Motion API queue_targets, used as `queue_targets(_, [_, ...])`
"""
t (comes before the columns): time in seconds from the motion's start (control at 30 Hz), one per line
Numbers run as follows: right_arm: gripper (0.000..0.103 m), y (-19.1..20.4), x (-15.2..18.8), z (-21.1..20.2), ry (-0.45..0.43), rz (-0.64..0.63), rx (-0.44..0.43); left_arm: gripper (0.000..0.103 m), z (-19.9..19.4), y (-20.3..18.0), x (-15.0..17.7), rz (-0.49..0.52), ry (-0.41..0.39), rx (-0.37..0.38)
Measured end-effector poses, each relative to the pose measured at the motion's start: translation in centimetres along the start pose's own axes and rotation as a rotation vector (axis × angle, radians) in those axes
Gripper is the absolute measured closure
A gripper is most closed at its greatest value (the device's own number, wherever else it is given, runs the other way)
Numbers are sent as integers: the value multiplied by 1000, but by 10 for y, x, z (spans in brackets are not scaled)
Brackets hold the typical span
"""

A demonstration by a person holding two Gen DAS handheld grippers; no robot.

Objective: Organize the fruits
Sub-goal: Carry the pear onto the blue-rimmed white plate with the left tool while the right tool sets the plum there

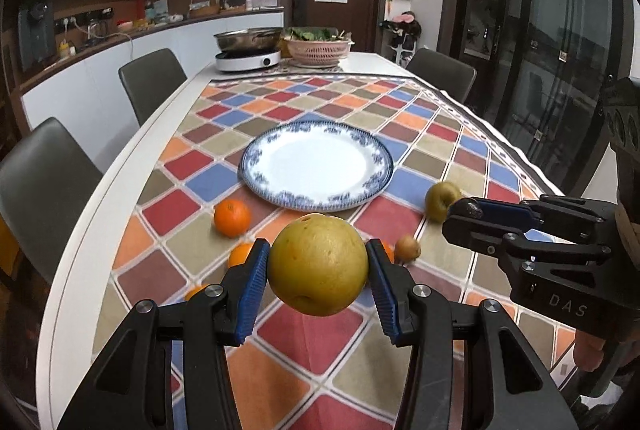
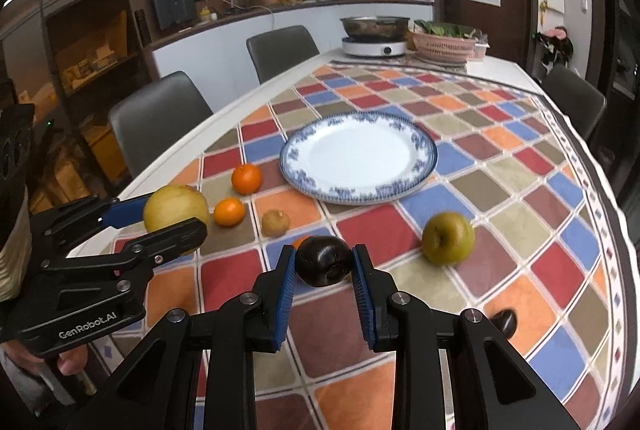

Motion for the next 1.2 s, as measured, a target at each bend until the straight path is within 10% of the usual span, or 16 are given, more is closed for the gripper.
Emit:
queue_targets(0.7, [74,-6,-99,47,11,-43,-7,55,57,34,-83,90,13,29])
queue_targets(1.2, [74,-39,-151,140,186,39,8,55,150,68,-123,38,111,111])
Point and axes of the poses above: each gripper's, at about its wrist camera, not at the fingertips, and z roughly the way its jaws point, y to its left, x to its underside, the point moved 4 cm from there along z, roughly the way its jaws point, and after that the axes turned 12 degrees about z, right-handed, at the moved point
